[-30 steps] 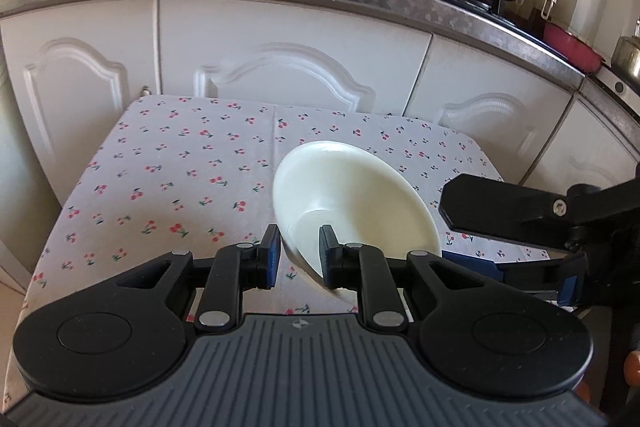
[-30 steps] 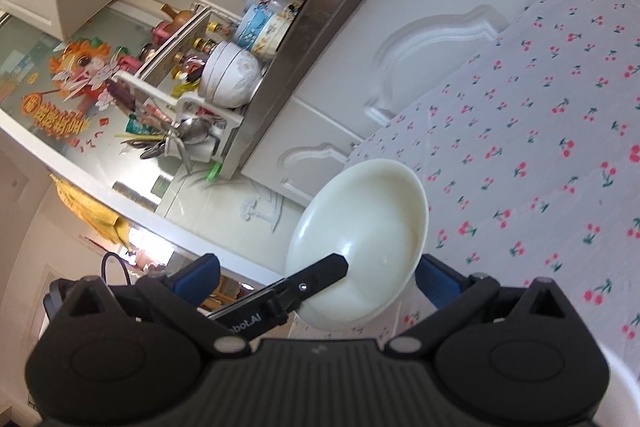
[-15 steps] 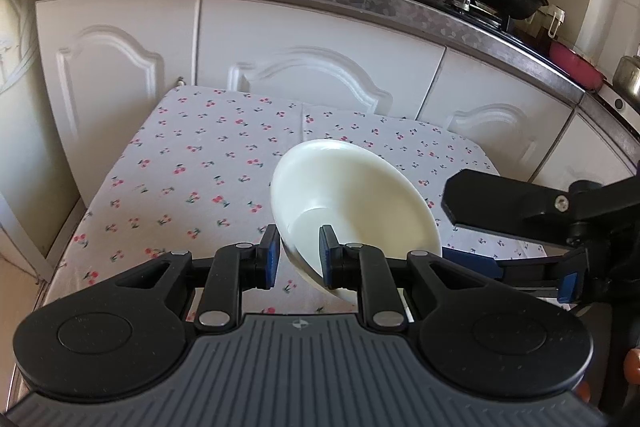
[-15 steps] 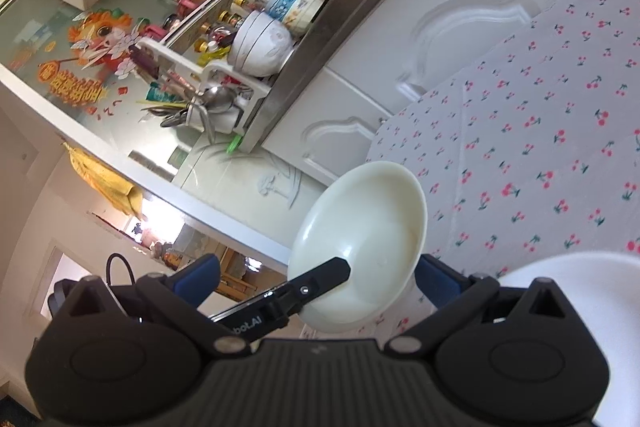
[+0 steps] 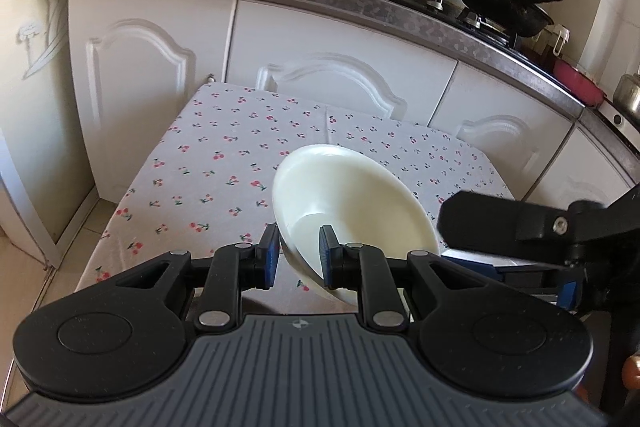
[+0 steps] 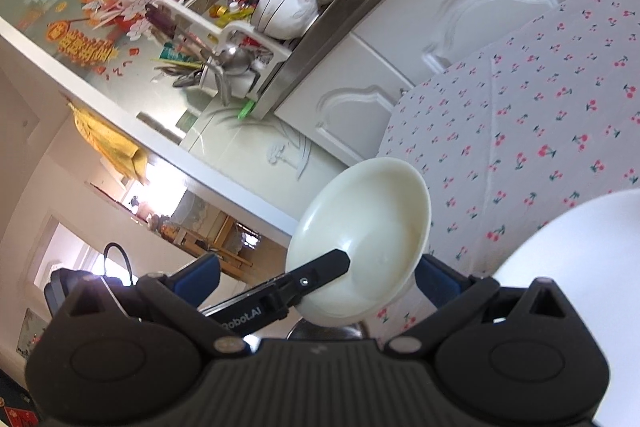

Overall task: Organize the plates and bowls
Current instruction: 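Lift the cream bowl with both grippers and carry it to the stack, then lower the cream bowl into the steel bowl and open both grippers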

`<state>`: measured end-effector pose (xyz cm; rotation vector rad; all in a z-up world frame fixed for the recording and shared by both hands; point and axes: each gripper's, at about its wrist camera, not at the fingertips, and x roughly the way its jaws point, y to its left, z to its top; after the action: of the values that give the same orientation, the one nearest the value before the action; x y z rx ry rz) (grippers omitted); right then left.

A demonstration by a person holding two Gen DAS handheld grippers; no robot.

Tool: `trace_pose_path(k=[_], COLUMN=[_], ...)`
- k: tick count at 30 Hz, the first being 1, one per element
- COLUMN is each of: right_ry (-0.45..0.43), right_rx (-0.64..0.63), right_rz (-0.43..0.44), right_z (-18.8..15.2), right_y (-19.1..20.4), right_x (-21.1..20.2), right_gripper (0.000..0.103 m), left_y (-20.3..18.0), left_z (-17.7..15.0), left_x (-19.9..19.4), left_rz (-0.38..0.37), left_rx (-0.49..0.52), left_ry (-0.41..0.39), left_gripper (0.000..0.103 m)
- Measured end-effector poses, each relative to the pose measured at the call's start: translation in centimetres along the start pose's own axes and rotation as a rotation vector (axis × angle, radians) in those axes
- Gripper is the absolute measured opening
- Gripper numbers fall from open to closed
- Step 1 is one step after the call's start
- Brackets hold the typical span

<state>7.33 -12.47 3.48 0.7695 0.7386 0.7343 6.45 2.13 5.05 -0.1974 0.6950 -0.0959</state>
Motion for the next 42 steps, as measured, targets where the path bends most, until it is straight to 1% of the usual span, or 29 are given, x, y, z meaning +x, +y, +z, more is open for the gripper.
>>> trace_pose_path(k=[14,22,32,42], right_ry=[0.051,0.094,0.145,0.177], right_rx=[-0.038,-0.066,-0.086,-0.097], right_rz=[0.004,-0.005,-0.031,-0.053], right_z=[-2.2,-3.5,-5.2,-6.0], right_y=[3.0,4.5,5.5,5.6], right_x=[0.8,1.6,2.5,3.0], right_gripper=[0.103,0.103,0.103,0.103], left_y=[2.2,3.5,4.5,4.8], left_z=[-1.6,-2.9,-4.3,-5.1], left_x=[-3.8,-5.1,-5.5,-4.7], left_rz=[-0.006,-0.005,0.006,0.011], left_rx=[-0.064,-0.108,-0.134,-0.154], left_ry=[-0.042,-0.04,-0.018,0.013], left_gripper=[0.02,0.02,0.02,0.02])
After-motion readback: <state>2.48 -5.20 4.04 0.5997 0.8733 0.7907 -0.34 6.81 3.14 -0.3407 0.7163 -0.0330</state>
